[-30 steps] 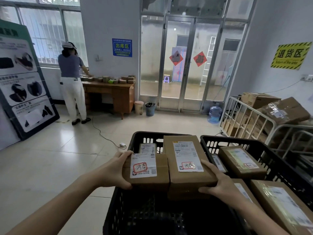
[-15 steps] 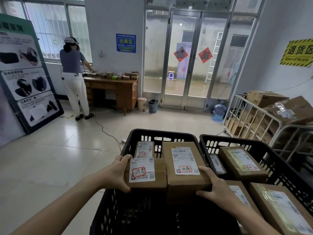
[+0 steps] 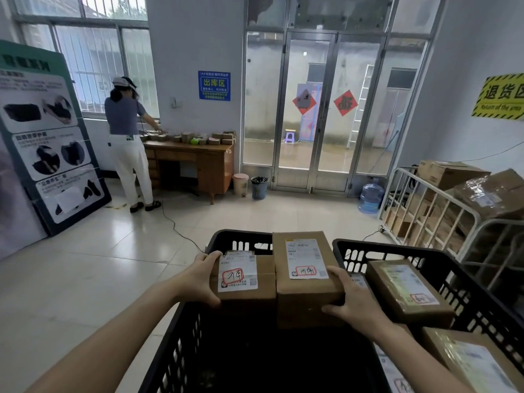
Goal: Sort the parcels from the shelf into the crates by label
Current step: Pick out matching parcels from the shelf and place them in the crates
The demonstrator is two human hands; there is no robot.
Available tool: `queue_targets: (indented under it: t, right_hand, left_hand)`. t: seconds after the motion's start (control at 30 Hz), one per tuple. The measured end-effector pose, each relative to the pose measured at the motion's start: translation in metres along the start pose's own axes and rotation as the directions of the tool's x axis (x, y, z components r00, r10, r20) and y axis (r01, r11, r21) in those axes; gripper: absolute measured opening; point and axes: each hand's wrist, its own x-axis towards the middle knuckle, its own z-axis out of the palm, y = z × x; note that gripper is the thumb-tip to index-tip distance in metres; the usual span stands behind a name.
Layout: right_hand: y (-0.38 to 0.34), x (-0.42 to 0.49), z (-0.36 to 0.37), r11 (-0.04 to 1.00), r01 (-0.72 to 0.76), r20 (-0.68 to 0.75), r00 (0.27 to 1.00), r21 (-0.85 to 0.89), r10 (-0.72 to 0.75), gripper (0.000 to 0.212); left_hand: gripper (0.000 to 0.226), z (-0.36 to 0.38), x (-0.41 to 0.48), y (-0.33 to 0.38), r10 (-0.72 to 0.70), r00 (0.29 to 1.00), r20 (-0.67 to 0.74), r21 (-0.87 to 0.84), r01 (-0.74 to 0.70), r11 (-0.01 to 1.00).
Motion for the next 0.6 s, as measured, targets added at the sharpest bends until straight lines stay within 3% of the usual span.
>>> queue_targets:
  t: [0.23, 0.47, 0.6]
  right_hand:
    - [0.008, 0.017, 0.006, 0.993, -0.037, -0.003, 0.999, -0.112, 0.037, 0.077]
    - [0.013, 0.028, 0.022, 0.982, -0.062, -0.075, 0.996, -0.181, 0.049, 0.063]
    - [0.009, 0.034, 0.026, 0.958, -0.069, -0.136, 0.990, -0.279, 0.031, 0.062]
  left_hand:
    - [0.107, -0.003, 0.020, -0.005, -0.032, 0.998, 0.050, 0.025, 0.031, 0.999]
    - [0.107, 0.022, 0.007, -0.018, -0.126, 0.957, 0.261, 0.123, 0.097, 0.988]
    - [0.111, 0.055, 0.002, -0.023, -0.196, 0.933, 0.302, 0.202, 0.138, 0.970]
